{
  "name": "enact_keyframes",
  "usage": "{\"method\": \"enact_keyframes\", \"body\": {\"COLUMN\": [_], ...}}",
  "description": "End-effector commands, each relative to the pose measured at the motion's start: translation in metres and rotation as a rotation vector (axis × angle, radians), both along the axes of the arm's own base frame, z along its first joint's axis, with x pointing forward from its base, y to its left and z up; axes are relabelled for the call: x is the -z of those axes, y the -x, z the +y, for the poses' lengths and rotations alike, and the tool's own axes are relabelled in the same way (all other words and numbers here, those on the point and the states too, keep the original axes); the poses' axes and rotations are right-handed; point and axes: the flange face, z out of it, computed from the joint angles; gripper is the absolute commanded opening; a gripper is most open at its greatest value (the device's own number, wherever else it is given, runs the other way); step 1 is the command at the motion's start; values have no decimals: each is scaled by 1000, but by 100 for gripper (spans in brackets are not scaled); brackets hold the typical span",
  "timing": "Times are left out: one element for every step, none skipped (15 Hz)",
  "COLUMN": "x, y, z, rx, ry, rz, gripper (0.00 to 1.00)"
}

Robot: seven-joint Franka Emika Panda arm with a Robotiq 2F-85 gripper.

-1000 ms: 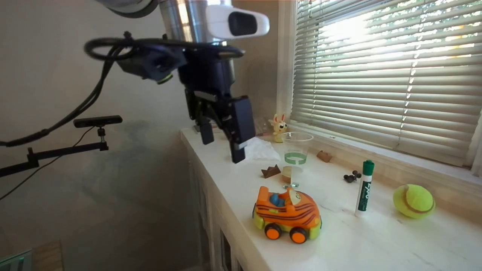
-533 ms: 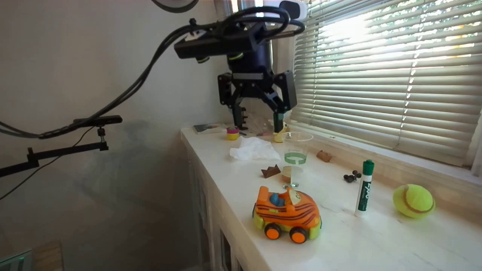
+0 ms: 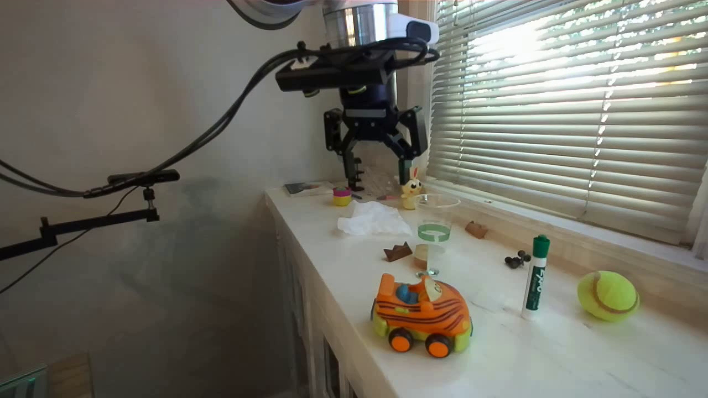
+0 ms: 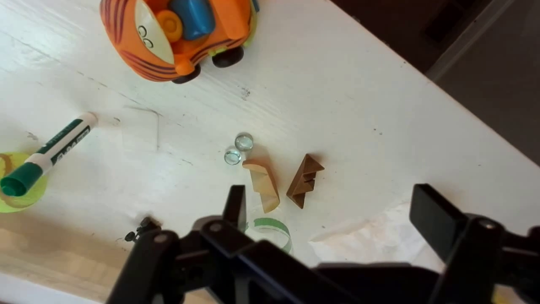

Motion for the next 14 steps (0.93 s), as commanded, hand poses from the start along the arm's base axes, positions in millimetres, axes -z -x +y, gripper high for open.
{"method": "enact_keyframes", "body": {"x": [-1, -1, -1, -1, -2, -5, -9, -15, -21, -27, -32, -35, -38, -39], "y": [0, 0, -1, -6, -11, -19, -25, -32, -41, -50, -57, -64, -71, -77], "z": [-1, -1, -2, -4, -7, -11, -15, -20, -24, -29, -34, -40, -45, -51], "rx": [1, 2, 19, 27, 33, 39, 40, 44, 52, 64, 78, 89, 106, 121], "ry": [0, 0, 7, 7, 18, 29, 42, 54, 69, 82, 89, 94, 95, 94], "rz": [1, 0, -6, -13, -22, -38, -60, -83, -101, -114, -125, -136, -138, -139], "gripper": [100, 100, 100, 100, 100, 100, 100, 100, 100, 100, 100, 100, 100, 100]}}
